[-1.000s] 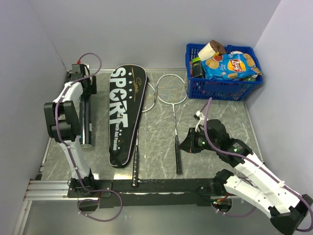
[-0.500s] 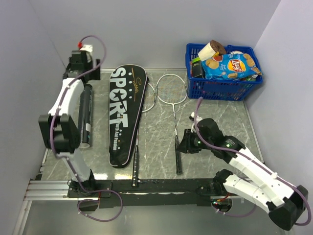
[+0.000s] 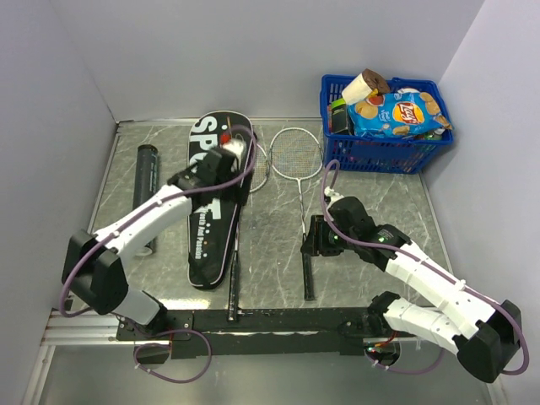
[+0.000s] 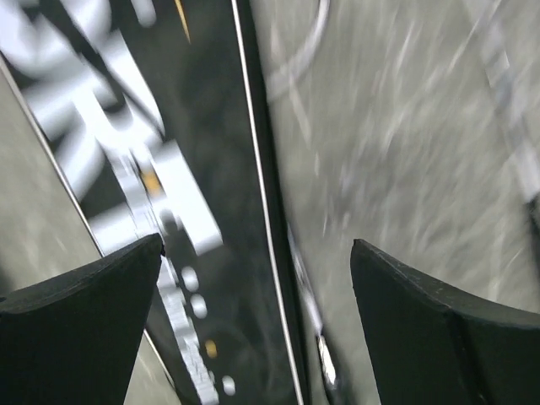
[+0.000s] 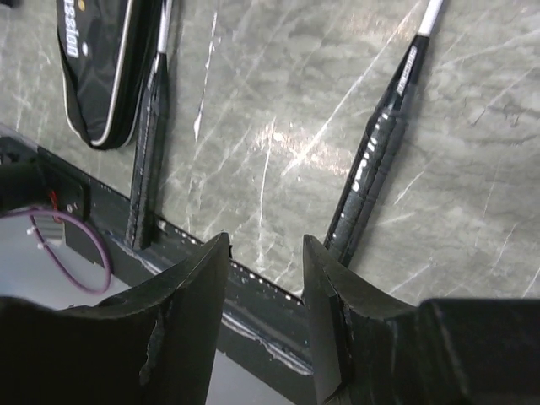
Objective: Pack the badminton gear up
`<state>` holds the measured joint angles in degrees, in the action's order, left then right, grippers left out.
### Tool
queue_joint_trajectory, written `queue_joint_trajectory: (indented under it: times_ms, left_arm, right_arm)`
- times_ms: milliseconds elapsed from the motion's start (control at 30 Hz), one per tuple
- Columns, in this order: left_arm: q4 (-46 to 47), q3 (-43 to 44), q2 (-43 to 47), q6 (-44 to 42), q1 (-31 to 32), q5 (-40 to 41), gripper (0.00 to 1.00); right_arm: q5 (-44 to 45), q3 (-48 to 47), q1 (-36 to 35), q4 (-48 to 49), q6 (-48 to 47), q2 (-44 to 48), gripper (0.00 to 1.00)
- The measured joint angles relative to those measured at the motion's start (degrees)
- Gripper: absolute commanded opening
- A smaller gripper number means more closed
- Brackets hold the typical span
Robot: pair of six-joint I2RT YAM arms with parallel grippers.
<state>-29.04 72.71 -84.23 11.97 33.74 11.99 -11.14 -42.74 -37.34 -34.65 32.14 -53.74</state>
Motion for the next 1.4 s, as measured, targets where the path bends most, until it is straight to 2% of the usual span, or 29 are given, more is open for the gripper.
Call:
queue_joint_trajectory:
  times_ms: [200, 367, 533, 667, 1133, 1400]
  left_arm:
    - [-0.87, -11.52, -0.22, 6.32, 3.48, 0.39, 0.98]
    - [0.22, -16.76, 0.09, 9.81, 6.49, 3.41, 0.99]
    - [2.23, -20.11, 0.09, 12.39, 9.20, 6.40, 0.93]
    - [3.08, -21.84, 0.07, 13.44, 10.03, 8.46, 0.82]
    - [3.80, -22.03, -2.80, 14.27, 10.12, 11.96, 0.79]
    - [3.93, -22.01, -4.22, 14.47, 10.12, 13.84, 0.67]
  right_arm:
    - [1.68, 1.60, 0.00, 2.05, 1.46, 0.46, 0.47]
    - [1.68, 3.89, 0.00, 2.34, 2.95, 0.70, 0.46]
    - [1.62, 5.35, 0.00, 2.84, 4.24, 0.74, 0.45]
    - [1.40, 5.99, 0.02, 3.13, 4.68, 0.79, 0.44]
    - [0.46, 8.24, 0.00, 4.70, 5.97, 1.49, 0.43]
    - [-0.09, 8.76, 0.00, 5.44, 5.97, 1.49, 0.42]
